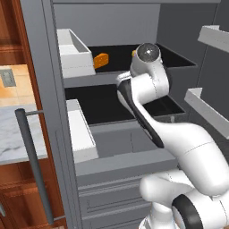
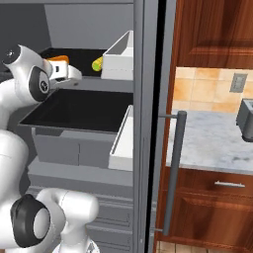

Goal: Take the cheese, shrimp, and corn from the fridge and place them on the plate on the dining counter to create an appetizer plate.

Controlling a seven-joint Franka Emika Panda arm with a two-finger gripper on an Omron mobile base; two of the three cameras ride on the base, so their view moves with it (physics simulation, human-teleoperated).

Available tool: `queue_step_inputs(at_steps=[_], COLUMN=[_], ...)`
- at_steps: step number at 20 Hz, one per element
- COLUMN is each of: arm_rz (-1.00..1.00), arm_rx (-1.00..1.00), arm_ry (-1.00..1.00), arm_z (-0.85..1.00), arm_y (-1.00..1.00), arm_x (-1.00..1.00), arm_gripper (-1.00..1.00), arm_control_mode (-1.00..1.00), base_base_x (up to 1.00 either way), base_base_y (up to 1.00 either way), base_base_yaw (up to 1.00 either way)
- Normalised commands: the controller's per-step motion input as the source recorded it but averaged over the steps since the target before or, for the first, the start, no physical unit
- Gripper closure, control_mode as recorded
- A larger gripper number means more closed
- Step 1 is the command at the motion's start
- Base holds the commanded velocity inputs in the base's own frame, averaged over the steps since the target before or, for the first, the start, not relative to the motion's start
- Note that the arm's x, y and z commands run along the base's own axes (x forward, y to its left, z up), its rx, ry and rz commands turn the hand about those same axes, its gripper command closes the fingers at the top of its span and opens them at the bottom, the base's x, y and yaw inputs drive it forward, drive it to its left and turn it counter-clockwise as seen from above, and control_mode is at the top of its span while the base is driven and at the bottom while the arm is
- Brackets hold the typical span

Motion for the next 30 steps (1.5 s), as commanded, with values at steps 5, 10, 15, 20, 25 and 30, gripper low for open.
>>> queue_step_inputs(at_steps=[5,10,15,20,25,30], arm_rz=[-0.02,0.00,-0.01,-0.02,-0.04,-0.09], arm_rx=[0.05,0.12,0.13,0.09,0.03,0.03], arm_ry=[-0.31,-0.04,0.06,0.09,0.06,0.09], arm_z=[0.43,0.36,0.39,0.08,-0.01,-0.15], arm_y=[-0.39,-0.19,-0.08,0.00,-0.09,-0.05], arm_x=[0.19,0.88,1.00,0.88,0.73,0.24], arm_gripper=[-1.00,-1.00,-1.00,-1.00,-1.00,-1.00], arm_control_mode=[-1.00,-1.00,-1.00,-1.00,-1.00,-1.00], base_base_x=[0.00,0.00,0.00,0.00,0.00,0.00], base_base_y=[0.00,0.00,0.00,0.00,0.00,0.00], base_base_yaw=[0.00,0.00,0.00,0.00,0.00,0.00])
